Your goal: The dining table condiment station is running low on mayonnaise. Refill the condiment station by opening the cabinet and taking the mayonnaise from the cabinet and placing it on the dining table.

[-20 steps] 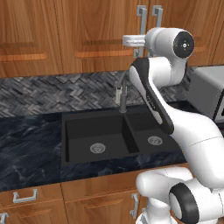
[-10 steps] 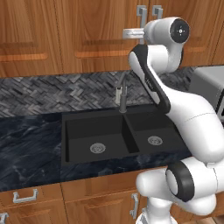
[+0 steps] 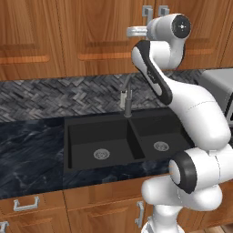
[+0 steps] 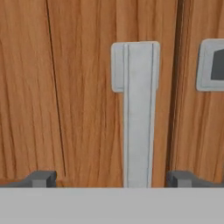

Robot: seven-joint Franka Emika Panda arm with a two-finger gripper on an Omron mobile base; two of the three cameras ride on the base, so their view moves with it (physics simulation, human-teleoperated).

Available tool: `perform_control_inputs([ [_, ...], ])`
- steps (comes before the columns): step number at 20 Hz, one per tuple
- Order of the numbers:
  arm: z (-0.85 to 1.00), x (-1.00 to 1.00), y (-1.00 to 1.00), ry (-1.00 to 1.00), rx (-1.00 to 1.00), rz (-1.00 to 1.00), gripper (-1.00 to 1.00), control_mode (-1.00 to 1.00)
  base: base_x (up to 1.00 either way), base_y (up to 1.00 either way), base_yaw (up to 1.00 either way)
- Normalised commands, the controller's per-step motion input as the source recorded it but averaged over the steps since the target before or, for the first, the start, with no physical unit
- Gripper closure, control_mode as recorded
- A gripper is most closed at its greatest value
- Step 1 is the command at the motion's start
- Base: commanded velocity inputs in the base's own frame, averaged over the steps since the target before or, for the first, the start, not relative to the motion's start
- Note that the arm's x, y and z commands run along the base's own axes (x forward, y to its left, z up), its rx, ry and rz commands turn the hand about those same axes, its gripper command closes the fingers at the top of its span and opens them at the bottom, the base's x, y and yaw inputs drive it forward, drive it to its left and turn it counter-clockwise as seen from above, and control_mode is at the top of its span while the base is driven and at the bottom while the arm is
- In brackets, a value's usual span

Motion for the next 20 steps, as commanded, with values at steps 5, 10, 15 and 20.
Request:
perform_control_inputs([
  [5, 0.0, 0.31, 0.0, 0.01, 0.0, 0.0, 1.0, -1.0, 0.0, 0.0, 0.0],
  [10, 0.0, 0.23, 0.02, 0.01, 0.0, 0.0, 1.0, -1.0, 0.0, 0.0, 0.0],
  [15, 0.0, 0.2, 0.0, 0.0, 0.0, 0.0, 1.0, -1.0, 0.0, 0.0, 0.0],
  [20, 0.0, 0.21, 0.0, 0.0, 0.0, 0.0, 1.0, -1.0, 0.0, 0.0, 0.0],
])
